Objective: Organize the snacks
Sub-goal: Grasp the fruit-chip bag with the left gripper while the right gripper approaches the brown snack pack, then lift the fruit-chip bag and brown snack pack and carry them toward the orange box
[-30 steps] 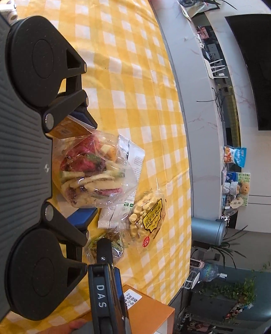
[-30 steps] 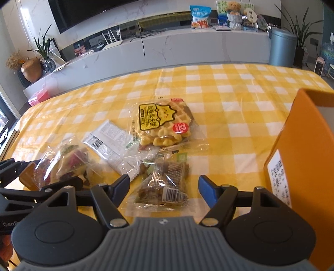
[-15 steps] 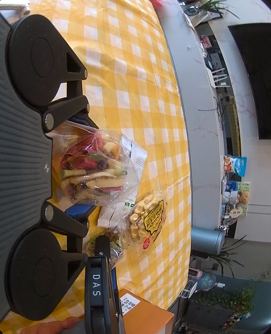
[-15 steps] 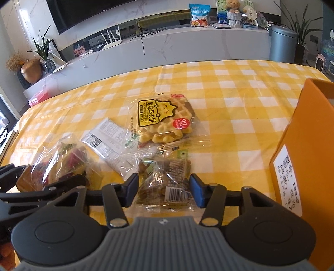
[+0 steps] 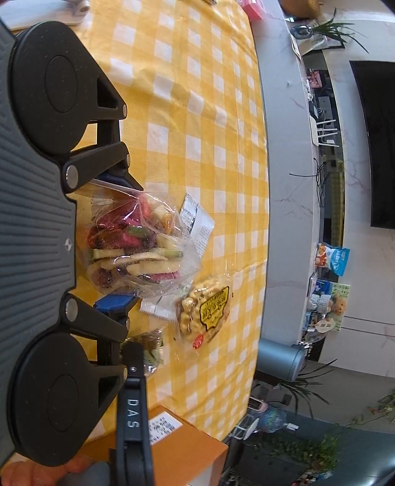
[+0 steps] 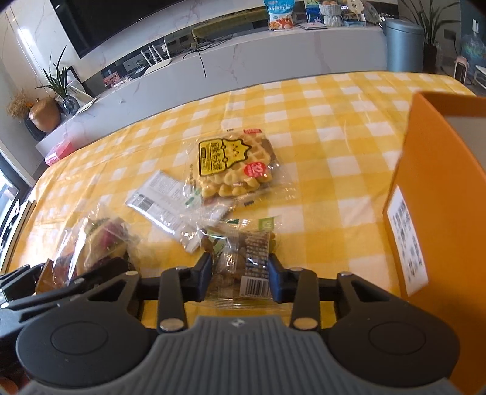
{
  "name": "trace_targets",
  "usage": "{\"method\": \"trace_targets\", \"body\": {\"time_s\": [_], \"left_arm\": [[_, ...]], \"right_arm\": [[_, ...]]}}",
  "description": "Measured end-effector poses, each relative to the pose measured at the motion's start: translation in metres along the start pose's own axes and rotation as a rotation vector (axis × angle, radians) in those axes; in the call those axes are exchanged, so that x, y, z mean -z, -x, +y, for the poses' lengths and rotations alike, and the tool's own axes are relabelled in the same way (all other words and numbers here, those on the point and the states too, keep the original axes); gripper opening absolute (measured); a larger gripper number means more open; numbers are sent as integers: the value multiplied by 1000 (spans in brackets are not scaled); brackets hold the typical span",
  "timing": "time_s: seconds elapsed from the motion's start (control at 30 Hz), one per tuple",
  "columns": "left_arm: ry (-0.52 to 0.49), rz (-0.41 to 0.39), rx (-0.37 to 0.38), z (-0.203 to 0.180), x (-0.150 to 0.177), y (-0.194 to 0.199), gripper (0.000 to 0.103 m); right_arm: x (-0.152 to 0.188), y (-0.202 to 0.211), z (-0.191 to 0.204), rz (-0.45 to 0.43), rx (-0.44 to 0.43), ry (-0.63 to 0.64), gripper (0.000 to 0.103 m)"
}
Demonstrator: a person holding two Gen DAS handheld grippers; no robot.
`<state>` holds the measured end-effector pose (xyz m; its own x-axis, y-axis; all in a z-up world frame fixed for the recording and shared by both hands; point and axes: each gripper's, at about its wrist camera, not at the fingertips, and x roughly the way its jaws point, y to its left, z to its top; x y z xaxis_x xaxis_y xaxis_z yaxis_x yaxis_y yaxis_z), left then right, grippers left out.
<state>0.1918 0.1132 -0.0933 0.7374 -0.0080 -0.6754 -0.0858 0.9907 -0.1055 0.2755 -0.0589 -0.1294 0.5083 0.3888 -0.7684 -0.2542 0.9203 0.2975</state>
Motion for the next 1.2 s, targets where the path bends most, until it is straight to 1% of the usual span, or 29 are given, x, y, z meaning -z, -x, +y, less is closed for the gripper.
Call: {"method": "trace_targets", "body": {"time_s": [0.13, 0.23, 0.5, 0.63, 0.9, 1.1, 1.2], "left_arm": [[30, 1, 3, -6, 4, 13, 74], [63, 5, 20, -9, 8, 24, 74], [95, -3, 42, -22, 16, 56, 74], [77, -30, 45, -32, 15, 75, 74], [22, -96, 92, -61, 8, 107, 74], [-15, -133, 135, -82, 1, 123, 74], [-42, -149, 161, -97, -3, 128, 74]], "right_arm": [[8, 18, -1, -21, -7, -1, 36], [14, 34, 0, -38, -12, 7, 36], [26, 78, 4, -95, -36, 42, 36], [29, 102, 2, -133, -49, 49, 36], [35, 151, -7, -209, -65, 53, 36], [37, 183, -28, -241, -58, 44, 35], [37, 197, -41, -257, -36, 40, 35]]}}
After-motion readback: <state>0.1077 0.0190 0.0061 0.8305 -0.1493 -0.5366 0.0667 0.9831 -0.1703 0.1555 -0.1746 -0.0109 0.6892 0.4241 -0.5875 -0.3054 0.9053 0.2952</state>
